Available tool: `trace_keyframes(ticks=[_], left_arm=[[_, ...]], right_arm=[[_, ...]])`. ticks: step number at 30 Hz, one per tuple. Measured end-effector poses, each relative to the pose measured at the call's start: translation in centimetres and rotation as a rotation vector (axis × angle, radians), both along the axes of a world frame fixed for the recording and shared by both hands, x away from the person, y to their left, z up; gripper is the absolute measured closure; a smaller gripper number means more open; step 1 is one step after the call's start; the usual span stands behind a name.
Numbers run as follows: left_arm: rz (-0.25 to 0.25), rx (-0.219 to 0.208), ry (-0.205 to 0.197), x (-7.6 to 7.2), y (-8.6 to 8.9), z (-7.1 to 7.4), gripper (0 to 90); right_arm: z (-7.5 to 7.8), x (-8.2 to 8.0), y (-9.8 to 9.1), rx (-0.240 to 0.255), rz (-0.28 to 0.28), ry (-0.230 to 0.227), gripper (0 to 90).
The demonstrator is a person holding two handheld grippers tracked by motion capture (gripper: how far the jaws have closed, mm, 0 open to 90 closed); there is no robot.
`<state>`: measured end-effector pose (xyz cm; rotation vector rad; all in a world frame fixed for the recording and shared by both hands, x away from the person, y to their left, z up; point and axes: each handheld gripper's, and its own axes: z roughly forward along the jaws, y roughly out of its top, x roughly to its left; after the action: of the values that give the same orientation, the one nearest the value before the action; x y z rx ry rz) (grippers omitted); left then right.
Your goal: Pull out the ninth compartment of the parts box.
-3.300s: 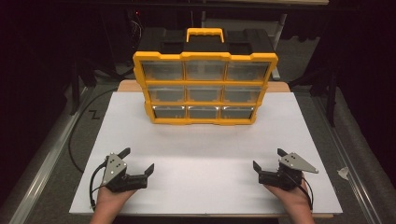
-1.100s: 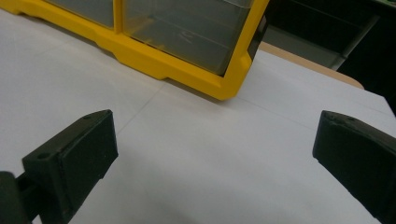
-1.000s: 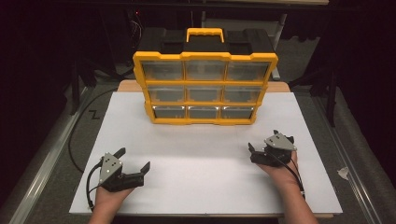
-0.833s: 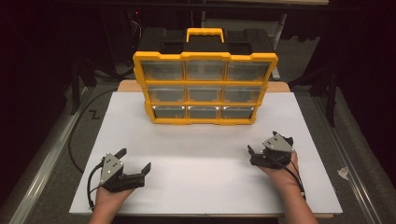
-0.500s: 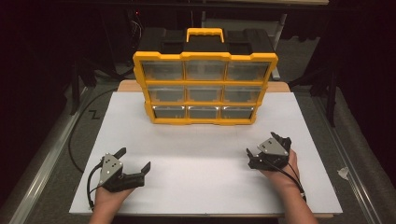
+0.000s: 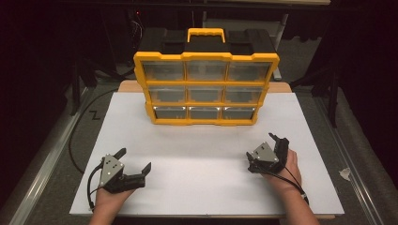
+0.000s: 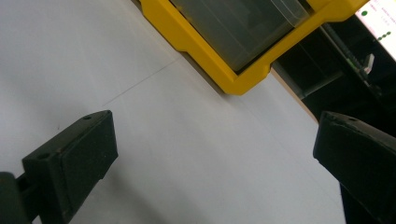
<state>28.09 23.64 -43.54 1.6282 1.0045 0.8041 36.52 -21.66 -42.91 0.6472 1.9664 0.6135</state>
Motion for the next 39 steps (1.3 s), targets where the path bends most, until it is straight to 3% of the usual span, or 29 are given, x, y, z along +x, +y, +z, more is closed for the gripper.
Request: trace_keyframes(ticks=[5,7,17,18,22,24,31,39], left_arm=[[-0.005,0.006,-0.003,0.0,0.0,0.0,0.1],[-0.005,0.009,-0.007,-0.1,-0.1,0.0,0.1],[-0.019,0.012,-0.01,-0.1,-0.2,0.0,0.1],[-0.019,0.013,-0.01,-0.1,-0.2,0.0,0.1],[-0.02,0.013,-0.011,0.0,-0.2,0.0,0.1],[-0.021,0.013,-0.011,-0.1,-0.2,0.0,0.1],[-0.021,0.012,-0.01,-0.1,-0.2,0.0,0.1],[-0.022,0.013,-0.01,-0.1,-0.1,0.0,0.1]], right_arm=[[0.0,-0.2,0.3,-0.061,0.013,-0.024,0.9],[0.0,-0.3,0.6,-0.114,0.019,-0.036,1.0],[0.2,-0.9,1.3,-0.206,0.039,-0.074,0.9],[0.3,-1.0,1.4,-0.24,0.044,-0.085,1.0],[0.3,-1.3,1.9,-0.292,0.06,-0.103,1.0],[0.3,-1.4,2.0,-0.288,0.055,-0.093,1.0],[0.3,-1.6,2.5,-0.407,0.079,-0.134,1.0],[0.1,-2.0,3.0,-0.464,0.096,-0.152,1.0]])
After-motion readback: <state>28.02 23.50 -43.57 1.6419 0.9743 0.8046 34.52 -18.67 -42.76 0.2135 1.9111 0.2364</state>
